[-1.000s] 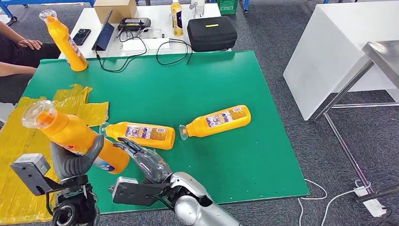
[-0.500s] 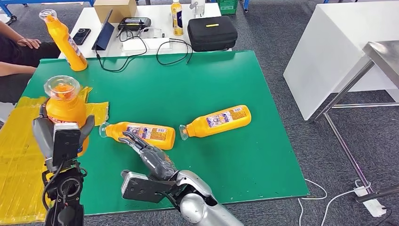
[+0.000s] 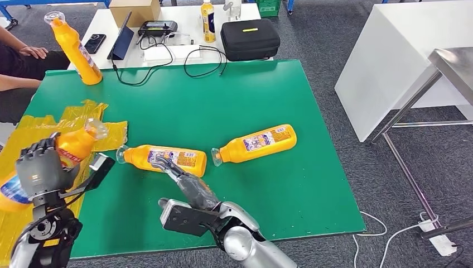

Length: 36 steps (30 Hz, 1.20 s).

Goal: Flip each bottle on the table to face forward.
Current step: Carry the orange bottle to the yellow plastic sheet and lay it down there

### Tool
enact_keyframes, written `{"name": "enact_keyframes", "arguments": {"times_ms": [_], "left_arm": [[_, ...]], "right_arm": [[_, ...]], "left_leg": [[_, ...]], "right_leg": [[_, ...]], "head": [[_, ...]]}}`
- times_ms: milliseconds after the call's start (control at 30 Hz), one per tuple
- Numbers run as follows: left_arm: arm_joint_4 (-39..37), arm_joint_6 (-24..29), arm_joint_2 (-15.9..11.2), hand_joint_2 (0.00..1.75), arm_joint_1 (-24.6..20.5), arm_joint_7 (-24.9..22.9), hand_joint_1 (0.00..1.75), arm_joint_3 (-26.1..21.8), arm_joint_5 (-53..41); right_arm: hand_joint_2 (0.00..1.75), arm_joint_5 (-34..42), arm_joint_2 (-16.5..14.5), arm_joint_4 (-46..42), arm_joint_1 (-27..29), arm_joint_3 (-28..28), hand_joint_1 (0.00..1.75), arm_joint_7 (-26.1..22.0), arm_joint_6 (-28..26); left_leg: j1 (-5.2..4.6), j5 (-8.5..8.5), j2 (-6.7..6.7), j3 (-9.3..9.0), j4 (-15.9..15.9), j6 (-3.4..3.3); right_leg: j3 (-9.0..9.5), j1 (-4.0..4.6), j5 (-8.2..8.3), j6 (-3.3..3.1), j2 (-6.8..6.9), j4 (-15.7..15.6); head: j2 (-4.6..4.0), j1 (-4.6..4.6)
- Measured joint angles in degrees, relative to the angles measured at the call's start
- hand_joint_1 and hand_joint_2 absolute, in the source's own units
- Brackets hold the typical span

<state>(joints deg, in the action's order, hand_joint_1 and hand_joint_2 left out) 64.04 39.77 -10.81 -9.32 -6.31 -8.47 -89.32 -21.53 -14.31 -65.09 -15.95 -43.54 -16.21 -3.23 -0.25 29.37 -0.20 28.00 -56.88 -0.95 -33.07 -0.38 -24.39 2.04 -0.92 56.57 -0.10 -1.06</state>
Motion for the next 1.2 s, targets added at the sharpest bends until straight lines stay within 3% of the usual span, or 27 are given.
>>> {"name": "enact_keyframes", "arguments": {"times_ms": [100,233,367,533,567,667,700,1067,1200], "left_arm": [[-4.73,0.02,-5.91,1.75,0.43,-7.13,1.75,7.03,-0.42],[-9.95,0.05,-10.15,1.75,0.70,-11.11,1.75,14.57,-0.54],[-12.73,0.17,-12.26,1.75,0.84,-11.07,1.75,18.01,-0.54],[-14.60,0.23,-12.89,1.75,1.16,-6.29,1.75,18.19,-0.54],[-14.76,0.25,-12.87,1.75,1.24,-4.92,1.33,17.86,-0.54],[-15.36,0.29,-12.45,0.44,1.31,-0.65,0.02,16.15,-0.54],[-15.77,0.31,-12.19,0.00,1.22,0.65,0.00,15.39,-0.54],[-21.04,0.51,-9.39,0.00,-1.04,7.63,0.00,9.11,-0.53],[-20.66,0.51,-8.44,0.00,-0.88,7.88,0.00,7.18,-0.54]], "right_arm": [[0.00,0.60,1.04,-0.38,-0.19,-0.16,0.00,-0.29,0.26],[0.00,1.48,1.70,-0.58,-0.54,-0.58,0.00,-0.29,0.28],[0.00,1.69,2.13,-0.59,-0.76,-0.80,0.00,-0.29,0.24],[0.00,2.27,2.48,-0.59,-0.80,-1.25,0.00,-0.34,-0.01],[0.00,2.37,2.55,-0.59,-0.80,-1.37,0.00,-0.35,-0.08],[0.00,2.52,2.74,-0.59,-0.81,-1.69,0.00,-0.37,-0.36],[0.00,2.54,2.78,-0.59,-0.81,-1.74,0.00,-0.38,-0.41],[0.00,2.58,2.89,-0.59,-0.80,-1.96,0.00,-0.36,-0.43],[0.00,2.58,2.92,-0.59,-0.80,-1.98,0.00,-0.35,-0.42]], "left_leg": [[0.00,-0.01,-0.19,0.06,0.00,0.00],[0.00,-0.01,-0.07,0.07,0.00,0.01],[-0.03,-0.01,-0.10,0.08,-0.01,0.01],[-0.02,0.00,-0.09,0.09,0.00,0.00],[-0.02,0.00,-0.09,0.09,0.00,0.00],[-0.02,0.00,-0.10,0.08,0.00,0.00],[-0.02,0.00,-0.10,0.07,0.00,0.00],[-0.02,-0.01,-0.10,0.03,-0.01,0.00],[-0.02,-0.01,-0.10,0.04,-0.01,0.00]], "right_leg": [[-0.01,0.02,-0.01,-0.01,0.15,0.00],[-0.01,-0.01,-0.01,-0.01,0.11,0.01],[0.00,-0.01,-0.01,-0.01,0.12,0.01],[-0.01,-0.01,-0.01,-0.01,0.12,0.00],[-0.01,-0.01,-0.01,-0.01,0.12,0.00],[-0.01,-0.01,-0.01,-0.01,0.12,-0.01],[-0.01,-0.01,-0.01,-0.01,0.12,-0.01],[0.02,-0.01,-0.01,-0.01,0.13,0.01],[0.02,-0.01,-0.01,-0.01,0.13,0.00]], "head": [[0.01,0.01],[-0.01,0.02],[0.00,0.02],[-0.01,0.02],[-0.01,0.02],[-0.01,0.02],[-0.01,0.02],[-0.01,0.02],[-0.01,0.02]]}}
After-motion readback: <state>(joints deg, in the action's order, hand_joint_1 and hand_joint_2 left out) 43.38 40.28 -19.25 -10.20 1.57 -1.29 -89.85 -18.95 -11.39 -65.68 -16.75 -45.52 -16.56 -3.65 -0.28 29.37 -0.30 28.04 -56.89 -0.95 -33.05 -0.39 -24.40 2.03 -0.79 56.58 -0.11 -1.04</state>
